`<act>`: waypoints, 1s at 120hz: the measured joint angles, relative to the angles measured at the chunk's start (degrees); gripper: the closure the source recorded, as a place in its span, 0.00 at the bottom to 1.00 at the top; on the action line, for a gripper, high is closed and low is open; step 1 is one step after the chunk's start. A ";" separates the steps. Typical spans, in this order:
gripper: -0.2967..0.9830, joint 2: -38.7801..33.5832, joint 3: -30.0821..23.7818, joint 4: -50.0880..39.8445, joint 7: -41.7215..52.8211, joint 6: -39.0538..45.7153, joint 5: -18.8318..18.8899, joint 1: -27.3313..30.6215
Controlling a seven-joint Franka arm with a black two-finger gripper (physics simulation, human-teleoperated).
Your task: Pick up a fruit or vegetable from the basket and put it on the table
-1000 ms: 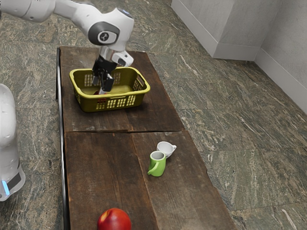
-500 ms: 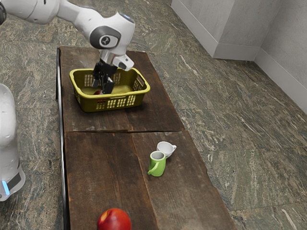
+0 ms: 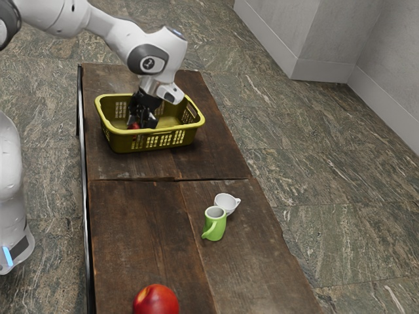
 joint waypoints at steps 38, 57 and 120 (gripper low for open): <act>0.50 0.19 -0.01 0.09 -0.08 0.38 0.12 -0.01; 0.49 0.85 -0.06 0.21 -0.10 0.43 0.18 -0.01; 0.54 -1.95 -3.09 8.69 -0.20 -4.74 0.70 -0.02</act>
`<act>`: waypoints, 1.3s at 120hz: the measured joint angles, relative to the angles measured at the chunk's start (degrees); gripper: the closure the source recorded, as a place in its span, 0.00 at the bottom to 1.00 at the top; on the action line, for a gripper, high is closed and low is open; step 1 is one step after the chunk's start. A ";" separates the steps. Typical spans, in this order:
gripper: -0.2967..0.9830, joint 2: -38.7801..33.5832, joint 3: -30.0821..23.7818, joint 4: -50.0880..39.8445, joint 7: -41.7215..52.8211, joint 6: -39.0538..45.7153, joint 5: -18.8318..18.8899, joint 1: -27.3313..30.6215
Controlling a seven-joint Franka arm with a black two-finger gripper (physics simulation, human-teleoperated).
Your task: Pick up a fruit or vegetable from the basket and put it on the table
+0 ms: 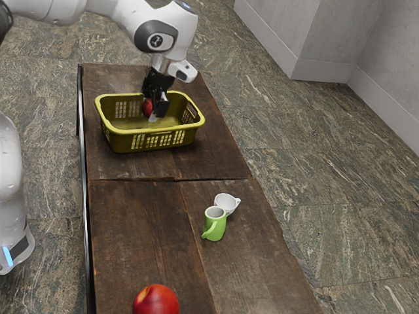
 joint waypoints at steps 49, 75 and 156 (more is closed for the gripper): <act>0.56 -0.03 -16.53 9.88 -1.08 -7.70 -2.58 -0.04; 0.56 0.63 -22.09 9.69 -1.91 -6.32 -5.98 -0.11; 0.24 2.46 -22.47 9.88 -2.73 -4.09 -7.62 0.00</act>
